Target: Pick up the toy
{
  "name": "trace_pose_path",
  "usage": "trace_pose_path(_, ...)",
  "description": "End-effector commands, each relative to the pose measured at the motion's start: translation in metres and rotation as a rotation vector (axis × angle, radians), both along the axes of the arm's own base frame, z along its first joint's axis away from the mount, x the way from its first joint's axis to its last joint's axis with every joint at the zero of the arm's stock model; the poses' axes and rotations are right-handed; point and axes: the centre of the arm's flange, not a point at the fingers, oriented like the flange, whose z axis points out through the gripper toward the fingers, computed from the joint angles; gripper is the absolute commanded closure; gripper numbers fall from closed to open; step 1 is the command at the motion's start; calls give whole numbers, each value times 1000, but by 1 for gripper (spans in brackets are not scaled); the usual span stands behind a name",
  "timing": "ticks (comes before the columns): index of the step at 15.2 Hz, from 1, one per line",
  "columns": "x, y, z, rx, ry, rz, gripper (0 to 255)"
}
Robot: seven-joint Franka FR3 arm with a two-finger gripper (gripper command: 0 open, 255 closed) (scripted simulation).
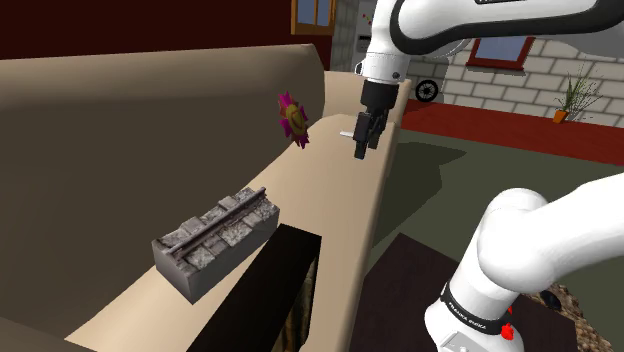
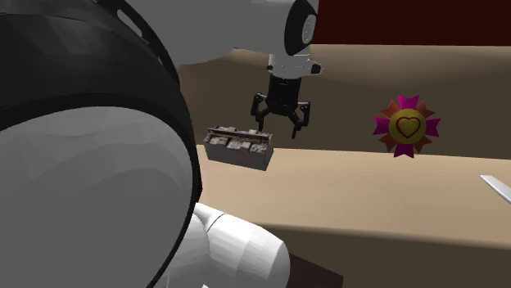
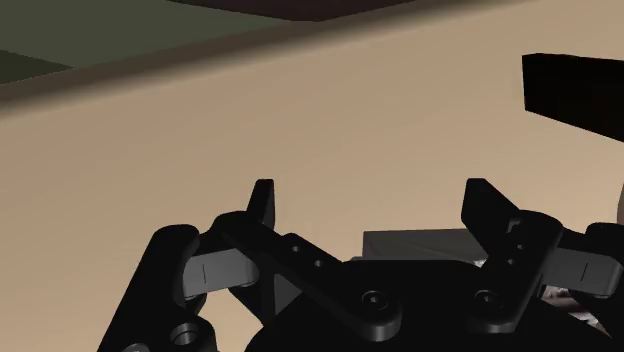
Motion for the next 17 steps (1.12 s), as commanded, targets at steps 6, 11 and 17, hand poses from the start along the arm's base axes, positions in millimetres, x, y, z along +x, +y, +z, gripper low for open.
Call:
trace_pose_path(6, 57, 21, -22, -35, -36, 260, 0)
trace_pose_path(11, 108, 55, -43, -71, -73, 520, 0)
trace_pose_path(17, 156, 110, -68, -113, -117, 832, 0)
